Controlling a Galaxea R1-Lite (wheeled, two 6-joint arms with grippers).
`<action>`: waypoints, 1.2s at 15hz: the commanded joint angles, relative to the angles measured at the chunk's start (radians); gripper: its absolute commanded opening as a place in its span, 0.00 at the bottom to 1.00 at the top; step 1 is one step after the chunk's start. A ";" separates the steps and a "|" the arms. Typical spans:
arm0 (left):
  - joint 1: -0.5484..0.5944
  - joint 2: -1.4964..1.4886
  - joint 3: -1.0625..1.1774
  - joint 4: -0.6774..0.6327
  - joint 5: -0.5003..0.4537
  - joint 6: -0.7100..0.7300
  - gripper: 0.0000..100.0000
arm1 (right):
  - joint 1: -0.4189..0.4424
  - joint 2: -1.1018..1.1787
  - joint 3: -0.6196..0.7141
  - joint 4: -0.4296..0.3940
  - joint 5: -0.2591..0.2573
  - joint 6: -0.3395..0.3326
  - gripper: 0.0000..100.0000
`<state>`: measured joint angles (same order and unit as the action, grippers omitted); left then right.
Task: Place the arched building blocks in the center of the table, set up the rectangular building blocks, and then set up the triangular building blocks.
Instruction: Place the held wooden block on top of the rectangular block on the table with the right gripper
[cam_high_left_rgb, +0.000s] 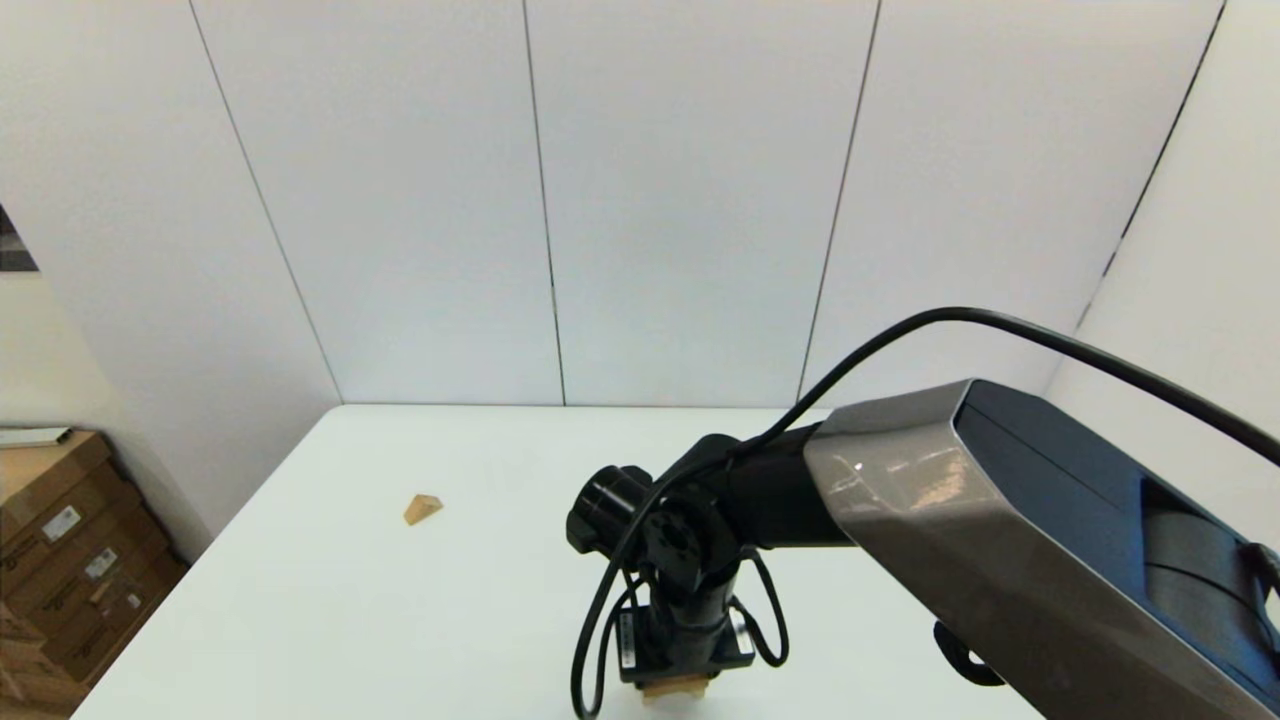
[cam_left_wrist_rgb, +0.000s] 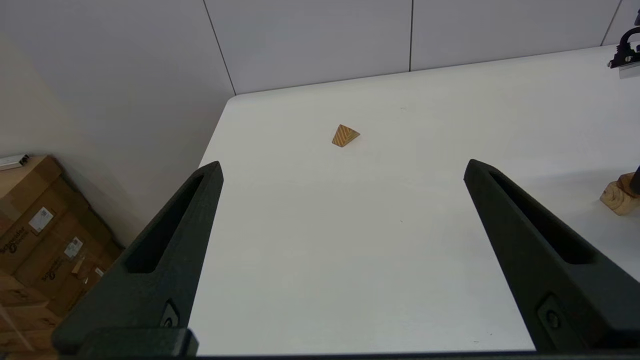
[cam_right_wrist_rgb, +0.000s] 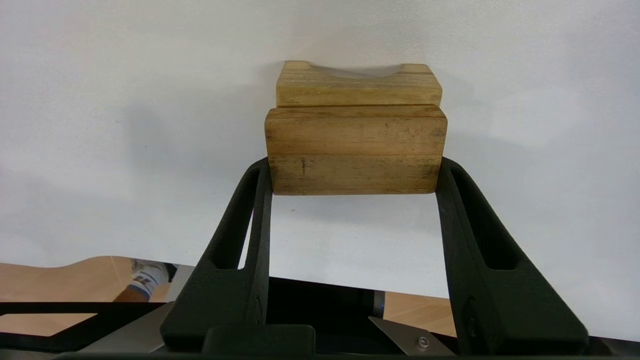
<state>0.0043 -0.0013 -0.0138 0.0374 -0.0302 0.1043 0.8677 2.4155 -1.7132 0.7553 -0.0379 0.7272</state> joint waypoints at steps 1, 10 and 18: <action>0.000 0.001 0.000 -0.001 0.000 0.000 1.00 | 0.001 -0.003 0.000 0.006 0.000 0.003 0.00; 0.000 0.001 0.000 0.001 0.000 0.002 1.00 | 0.001 -0.001 0.000 0.004 -0.004 0.003 0.00; 0.000 0.001 0.000 -0.001 0.000 0.002 1.00 | -0.001 -0.003 0.000 0.002 -0.005 0.003 0.00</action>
<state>0.0043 -0.0013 -0.0138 0.0370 -0.0306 0.1049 0.8677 2.4151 -1.7132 0.7551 -0.0421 0.7260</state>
